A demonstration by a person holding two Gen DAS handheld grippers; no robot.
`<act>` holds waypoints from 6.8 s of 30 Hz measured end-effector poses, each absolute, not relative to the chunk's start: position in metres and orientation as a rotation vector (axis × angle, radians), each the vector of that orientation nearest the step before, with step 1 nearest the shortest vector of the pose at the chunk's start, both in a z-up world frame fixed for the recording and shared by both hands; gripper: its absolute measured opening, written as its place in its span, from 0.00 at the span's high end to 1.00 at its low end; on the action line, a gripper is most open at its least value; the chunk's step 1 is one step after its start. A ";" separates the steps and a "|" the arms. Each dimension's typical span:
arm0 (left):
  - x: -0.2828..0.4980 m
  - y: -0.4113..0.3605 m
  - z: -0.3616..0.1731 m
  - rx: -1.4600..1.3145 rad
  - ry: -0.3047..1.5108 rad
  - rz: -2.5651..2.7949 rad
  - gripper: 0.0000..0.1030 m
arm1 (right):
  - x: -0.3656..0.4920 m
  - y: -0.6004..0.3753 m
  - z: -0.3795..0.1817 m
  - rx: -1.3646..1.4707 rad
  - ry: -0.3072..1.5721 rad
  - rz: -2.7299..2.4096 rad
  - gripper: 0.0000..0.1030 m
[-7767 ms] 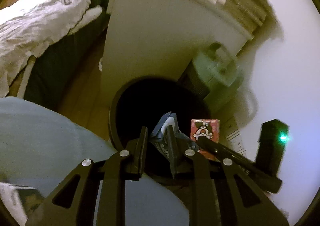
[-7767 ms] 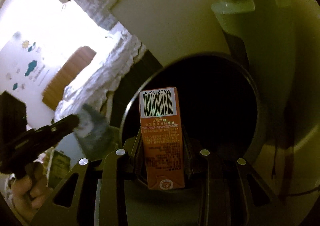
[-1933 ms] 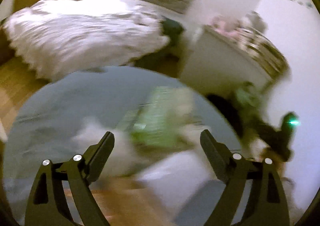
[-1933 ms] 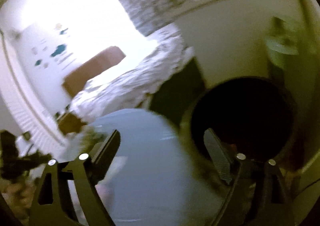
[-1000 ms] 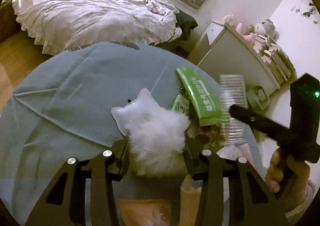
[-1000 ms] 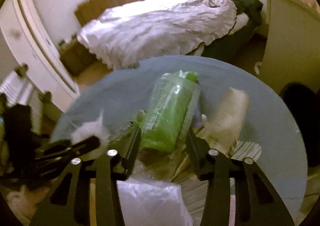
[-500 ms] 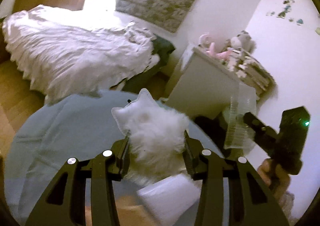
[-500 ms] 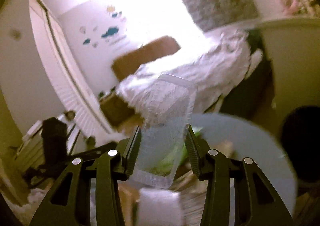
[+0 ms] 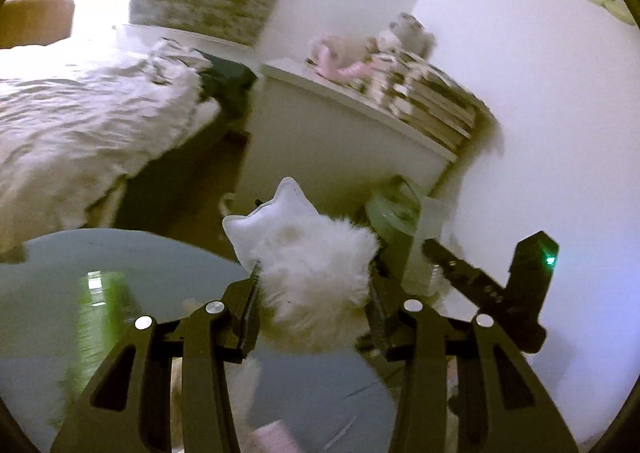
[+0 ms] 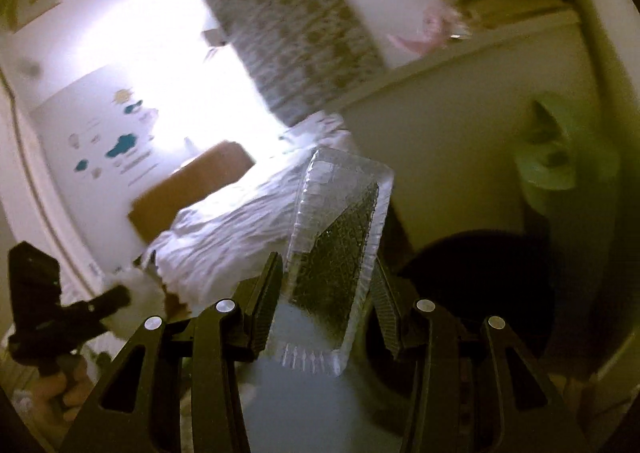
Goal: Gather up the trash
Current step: 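Carry the fluffy ball and plastic tray over the black bin, then open both grippers to drop the items into the bin, then grasp the orange snack bag with the left gripper while the right grasps the brown paper bag, then carry both bags over the black trash bin, then open both grippers to drop the bags into the bin, then grasp the green Doublemint bottle with the left gripper while the right grasps the green packet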
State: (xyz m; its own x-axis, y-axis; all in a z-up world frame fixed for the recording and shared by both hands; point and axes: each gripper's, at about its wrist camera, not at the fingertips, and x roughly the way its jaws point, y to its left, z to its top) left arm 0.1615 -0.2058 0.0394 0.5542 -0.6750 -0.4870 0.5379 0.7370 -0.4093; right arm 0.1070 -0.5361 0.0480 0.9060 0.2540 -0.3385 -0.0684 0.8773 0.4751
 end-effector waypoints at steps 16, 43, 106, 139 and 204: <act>0.209 -0.325 -0.027 -0.140 0.822 -0.810 0.57 | 0.135 -0.588 -0.027 0.517 0.526 0.041 0.57; 0.210 -0.343 -0.035 -0.111 0.834 -0.801 0.29 | 0.135 -0.575 -0.038 0.565 0.575 0.041 0.34; 0.027 0.022 -0.075 -0.186 0.905 -0.333 0.67 | 0.035 -0.206 0.021 0.066 0.831 0.923 0.91; 0.201 -0.279 0.008 -0.136 0.764 -0.791 0.67 | 0.137 -0.556 -0.003 0.396 0.455 0.096 0.91; 0.165 -0.050 -0.075 0.034 0.958 -0.429 0.44 | 0.156 -0.326 0.036 0.157 0.738 0.438 0.18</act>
State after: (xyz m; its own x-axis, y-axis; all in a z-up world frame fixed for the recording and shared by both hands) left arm 0.1652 -0.0500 -0.0753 0.4981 -0.3396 -0.7978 0.3690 0.9157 -0.1593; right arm 0.1560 -0.3261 0.0364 0.6546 0.4389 -0.6155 -0.3304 0.8984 0.2893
